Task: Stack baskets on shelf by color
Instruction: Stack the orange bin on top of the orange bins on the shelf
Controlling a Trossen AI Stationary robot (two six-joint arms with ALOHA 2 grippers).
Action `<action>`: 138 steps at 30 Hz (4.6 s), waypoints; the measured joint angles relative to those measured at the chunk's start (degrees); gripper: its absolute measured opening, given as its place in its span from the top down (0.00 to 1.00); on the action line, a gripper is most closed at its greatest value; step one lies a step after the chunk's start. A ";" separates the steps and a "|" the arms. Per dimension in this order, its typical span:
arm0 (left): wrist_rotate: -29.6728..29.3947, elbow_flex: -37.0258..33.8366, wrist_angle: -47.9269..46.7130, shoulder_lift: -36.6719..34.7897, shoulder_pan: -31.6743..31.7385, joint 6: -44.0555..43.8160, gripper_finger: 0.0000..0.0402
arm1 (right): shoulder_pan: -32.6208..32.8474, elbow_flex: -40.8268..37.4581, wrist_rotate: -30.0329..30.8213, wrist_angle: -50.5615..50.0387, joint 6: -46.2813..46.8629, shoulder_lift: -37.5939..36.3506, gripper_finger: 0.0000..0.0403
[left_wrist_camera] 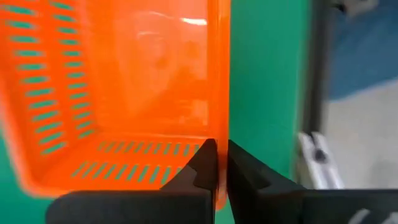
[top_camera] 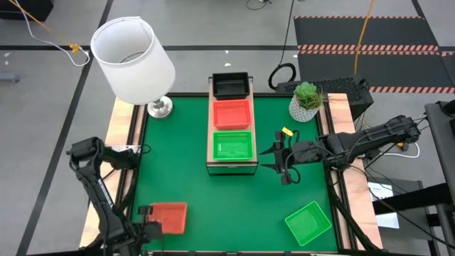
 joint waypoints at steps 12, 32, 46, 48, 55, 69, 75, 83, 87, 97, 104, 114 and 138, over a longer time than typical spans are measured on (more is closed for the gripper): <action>-11.91 9.38 -23.73 -11.87 10.87 9.96 0.98 | 0.00 0.00 0.00 -0.52 -0.75 0.00 0.58; -24.32 25.69 -24.41 -21.62 46.29 65.45 0.98 | -0.52 0.00 -0.17 -0.31 -8.34 -0.27 0.58; -17.43 36.17 -19.66 -18.14 65.89 85.82 0.98 | -0.50 0.00 -0.22 -0.37 -9.21 -0.92 0.58; -17.44 37.93 -19.11 -16.42 68.03 86.73 0.98 | -0.50 0.00 -0.22 -0.37 -9.21 -0.92 0.58; -14.46 44.41 -17.82 -8.62 73.03 86.66 0.97 | -0.50 0.00 -0.19 -0.44 -9.21 -0.92 0.58; -7.94 45.56 -19.20 1.91 74.63 82.19 0.98 | -0.50 0.00 0.00 -2.21 -9.63 -0.92 0.58; -7.06 45.56 -21.58 4.04 74.57 78.45 0.97 | -0.50 0.00 0.00 -2.12 -9.63 -0.92 0.58; -7.15 45.56 -22.34 4.99 74.68 75.65 0.95 | -0.50 0.00 0.00 -2.10 -9.63 -0.92 0.58; -7.06 45.56 -22.31 4.92 74.68 75.30 0.97 | -0.50 0.00 0.00 -2.10 -9.63 -0.92 0.58; -7.00 45.54 -23.53 4.93 74.68 74.05 0.90 | -0.50 0.00 0.00 -2.10 -9.63 -0.92 0.58; -6.98 45.54 -23.23 4.92 74.68 74.04 0.89 | -0.48 0.00 -0.02 -2.10 -9.63 -0.92 0.58; -6.99 45.52 -20.39 4.92 74.68 75.06 0.88 | -0.48 0.00 -0.02 -2.12 -9.55 -0.92 0.58; -7.45 45.47 -17.41 4.09 74.57 75.07 0.74 | -0.48 0.01 -0.22 -2.98 -9.41 -0.92 0.58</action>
